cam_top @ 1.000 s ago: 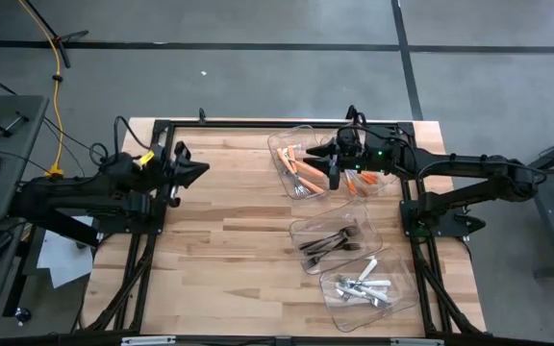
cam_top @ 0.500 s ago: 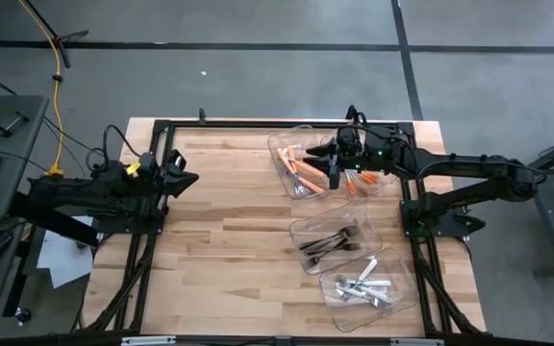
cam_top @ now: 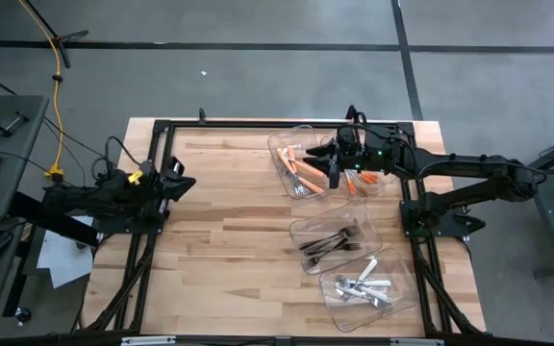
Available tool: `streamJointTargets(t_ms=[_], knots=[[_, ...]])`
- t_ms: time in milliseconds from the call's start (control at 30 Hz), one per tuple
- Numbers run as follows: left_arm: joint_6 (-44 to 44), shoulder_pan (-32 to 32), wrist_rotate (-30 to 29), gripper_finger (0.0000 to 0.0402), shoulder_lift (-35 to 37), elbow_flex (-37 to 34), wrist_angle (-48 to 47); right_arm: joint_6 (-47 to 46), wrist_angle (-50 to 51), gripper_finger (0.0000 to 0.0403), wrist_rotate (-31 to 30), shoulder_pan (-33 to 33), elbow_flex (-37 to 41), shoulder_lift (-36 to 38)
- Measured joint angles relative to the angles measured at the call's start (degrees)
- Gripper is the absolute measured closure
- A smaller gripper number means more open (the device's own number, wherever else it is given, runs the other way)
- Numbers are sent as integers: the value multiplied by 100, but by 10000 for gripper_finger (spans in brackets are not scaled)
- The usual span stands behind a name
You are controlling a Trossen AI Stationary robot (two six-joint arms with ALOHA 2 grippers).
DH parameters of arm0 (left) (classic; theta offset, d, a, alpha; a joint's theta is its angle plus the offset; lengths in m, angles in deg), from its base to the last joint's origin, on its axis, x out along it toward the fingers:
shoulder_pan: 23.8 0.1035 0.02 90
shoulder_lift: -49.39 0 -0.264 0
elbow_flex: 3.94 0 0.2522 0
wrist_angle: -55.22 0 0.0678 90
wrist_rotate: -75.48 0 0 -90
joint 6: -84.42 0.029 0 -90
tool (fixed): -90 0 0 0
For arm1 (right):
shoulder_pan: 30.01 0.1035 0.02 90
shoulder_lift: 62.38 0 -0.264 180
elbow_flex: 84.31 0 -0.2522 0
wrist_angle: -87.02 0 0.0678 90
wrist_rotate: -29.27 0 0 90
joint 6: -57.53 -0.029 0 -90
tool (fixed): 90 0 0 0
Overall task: Sort silverware by color (type)
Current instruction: Return to Home Position
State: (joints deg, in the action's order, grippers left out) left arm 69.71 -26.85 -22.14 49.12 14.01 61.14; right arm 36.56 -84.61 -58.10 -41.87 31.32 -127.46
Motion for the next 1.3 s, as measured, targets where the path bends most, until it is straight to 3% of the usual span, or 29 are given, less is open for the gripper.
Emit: streamJointTargets(t_ms=[233, 467, 667, 800, 1000, 1300], knots=[[-110, 2, -16, 401, 1, -354, 206, -348, 93, 261, 406, 0, 0, 4], [-417, 4, -327, 401, 0, -346, -91, -443, 964, 261, 827, 2, 0, 327], [-1247, 4, -472, 401, -9, -350, -558, 146, 1929, 264, 1006, 2, 0, 912], [-1317, 6, -463, 401, -9, -350, -670, 521, 2408, 294, 1003, 94, 21, 1457], [-1317, 4, -456, 401, -9, -350, -680, 599, 2329, 390, 1030, 465, 774, 2496], [-1317, 4, -456, 401, -9, -350, -674, 44, 485, 400, 758, 926, 2413, 3893]])
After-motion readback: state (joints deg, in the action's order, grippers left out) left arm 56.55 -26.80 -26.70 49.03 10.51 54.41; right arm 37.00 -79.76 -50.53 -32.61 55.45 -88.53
